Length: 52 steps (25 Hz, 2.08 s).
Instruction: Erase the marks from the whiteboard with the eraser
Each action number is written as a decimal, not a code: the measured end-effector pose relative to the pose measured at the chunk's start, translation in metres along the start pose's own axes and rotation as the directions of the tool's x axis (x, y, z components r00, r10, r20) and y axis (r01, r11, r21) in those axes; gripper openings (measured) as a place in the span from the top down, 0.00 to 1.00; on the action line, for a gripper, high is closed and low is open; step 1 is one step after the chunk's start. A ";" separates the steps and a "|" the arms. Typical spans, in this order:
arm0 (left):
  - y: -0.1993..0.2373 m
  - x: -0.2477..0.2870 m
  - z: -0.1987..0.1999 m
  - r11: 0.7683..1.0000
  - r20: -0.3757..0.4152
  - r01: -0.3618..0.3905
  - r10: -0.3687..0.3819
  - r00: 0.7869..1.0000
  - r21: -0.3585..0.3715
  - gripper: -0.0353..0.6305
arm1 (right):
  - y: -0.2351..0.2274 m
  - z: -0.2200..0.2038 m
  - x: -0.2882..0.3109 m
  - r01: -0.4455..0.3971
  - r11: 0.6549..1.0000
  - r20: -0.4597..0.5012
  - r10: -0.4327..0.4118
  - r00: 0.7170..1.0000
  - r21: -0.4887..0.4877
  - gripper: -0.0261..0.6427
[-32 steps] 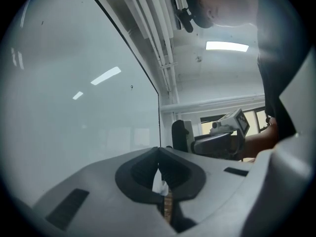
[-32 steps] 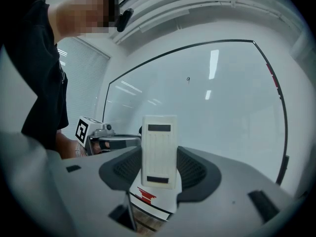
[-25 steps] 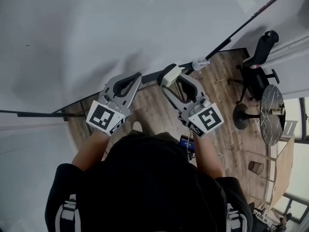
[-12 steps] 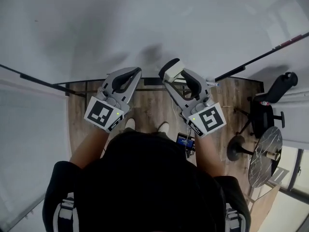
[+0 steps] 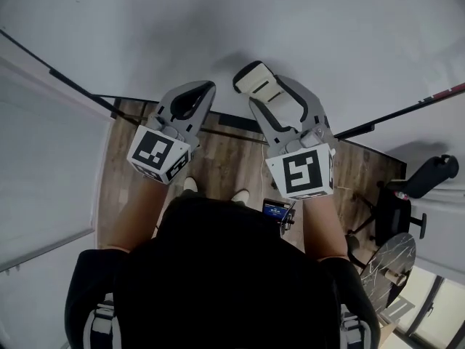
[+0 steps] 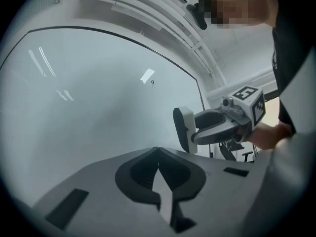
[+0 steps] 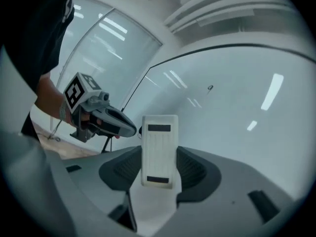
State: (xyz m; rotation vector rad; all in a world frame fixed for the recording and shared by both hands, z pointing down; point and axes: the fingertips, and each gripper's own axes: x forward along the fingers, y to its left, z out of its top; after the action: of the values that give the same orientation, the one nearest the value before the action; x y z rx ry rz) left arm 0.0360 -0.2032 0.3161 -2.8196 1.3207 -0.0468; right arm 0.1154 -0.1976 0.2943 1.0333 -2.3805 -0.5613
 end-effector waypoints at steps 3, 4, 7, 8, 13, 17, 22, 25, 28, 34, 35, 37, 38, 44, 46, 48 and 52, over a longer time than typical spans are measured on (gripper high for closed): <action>0.009 -0.001 0.015 0.999 0.024 -0.001 0.001 1.000 0.032 0.94 | -0.017 0.029 0.007 0.073 0.979 -0.046 -0.083 0.995 -0.193 0.63; 0.013 0.001 0.022 0.999 0.038 0.002 -0.003 0.999 0.042 0.94 | -0.025 0.040 0.009 0.100 0.962 -0.057 -0.118 0.991 -0.252 0.63; 0.021 0.006 0.040 0.998 0.069 0.006 -0.011 0.998 0.067 0.94 | -0.052 0.069 0.008 0.183 0.899 -0.079 -0.232 0.970 -0.397 0.63; 0.024 0.009 0.046 0.997 0.075 0.007 -0.013 0.997 0.078 0.94 | -0.061 0.079 0.007 0.208 0.880 -0.079 -0.266 0.961 -0.427 0.63; 0.039 0.016 0.072 0.992 0.104 0.000 -0.014 0.995 0.127 0.94 | -0.100 0.126 0.003 0.293 0.787 -0.078 -0.395 0.915 -0.542 0.63; 0.045 0.018 0.084 0.992 0.124 0.013 -0.029 0.992 0.123 0.94 | -0.125 0.159 0.003 0.309 0.726 -0.097 -0.458 0.884 -0.614 0.63; 0.045 0.020 0.086 0.992 0.129 0.026 -0.042 0.991 0.122 0.94 | -0.137 0.164 0.017 0.248 0.714 -0.199 -0.480 0.854 -0.655 0.63; 0.045 0.017 0.088 0.993 0.138 0.033 -0.049 0.989 0.117 0.94 | -0.138 0.162 0.019 0.229 0.715 -0.250 -0.497 0.831 -0.661 0.63; 0.049 0.014 0.091 0.993 0.147 0.027 -0.044 0.988 0.114 0.94 | -0.137 0.160 0.021 0.220 0.705 -0.269 -0.511 0.816 -0.674 0.63; 0.050 0.006 0.089 0.993 0.152 0.019 -0.036 0.988 0.114 0.94 | -0.097 0.111 0.045 0.086 0.719 -0.365 -0.448 0.817 -0.689 0.64; 0.050 0.005 0.088 0.993 0.151 0.018 -0.036 0.988 0.114 0.94 | -0.088 0.099 0.049 0.054 0.728 -0.388 -0.426 0.817 -0.684 0.63; 0.050 0.003 0.086 0.994 0.148 0.017 -0.033 0.988 0.112 0.94 | -0.072 0.079 0.056 0.001 0.745 -0.428 -0.385 0.818 -0.667 0.63; 0.050 0.002 0.085 0.994 0.145 0.016 -0.032 0.989 0.110 0.94 | -0.066 0.071 0.058 -0.020 0.752 -0.444 -0.367 0.818 -0.658 0.63; 0.051 -0.003 0.079 0.995 0.135 0.006 -0.020 0.991 0.103 0.94 | -0.044 0.039 0.067 -0.073 0.777 -0.478 -0.307 0.823 -0.625 0.63; 0.051 -0.005 0.077 0.995 0.133 0.000 -0.014 0.991 0.103 0.94 | -0.041 0.037 0.065 -0.058 0.784 -0.460 -0.301 0.835 -0.618 0.63; 0.052 -0.007 0.076 0.995 0.131 -0.007 -0.007 0.991 0.100 0.94 | -0.039 0.042 0.061 -0.037 0.806 -0.436 -0.281 0.855 -0.591 0.63; 0.054 -0.008 0.075 0.995 0.133 -0.011 -0.002 0.991 0.097 0.94 | -0.047 0.068 0.048 0.042 0.835 -0.357 -0.279 0.891 -0.548 0.63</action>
State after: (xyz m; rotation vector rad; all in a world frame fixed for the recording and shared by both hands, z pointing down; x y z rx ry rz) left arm -0.0077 -0.2312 0.2386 -2.6873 1.2602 0.0728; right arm 0.0738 -0.2518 0.2275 0.9819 -1.6239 -0.8915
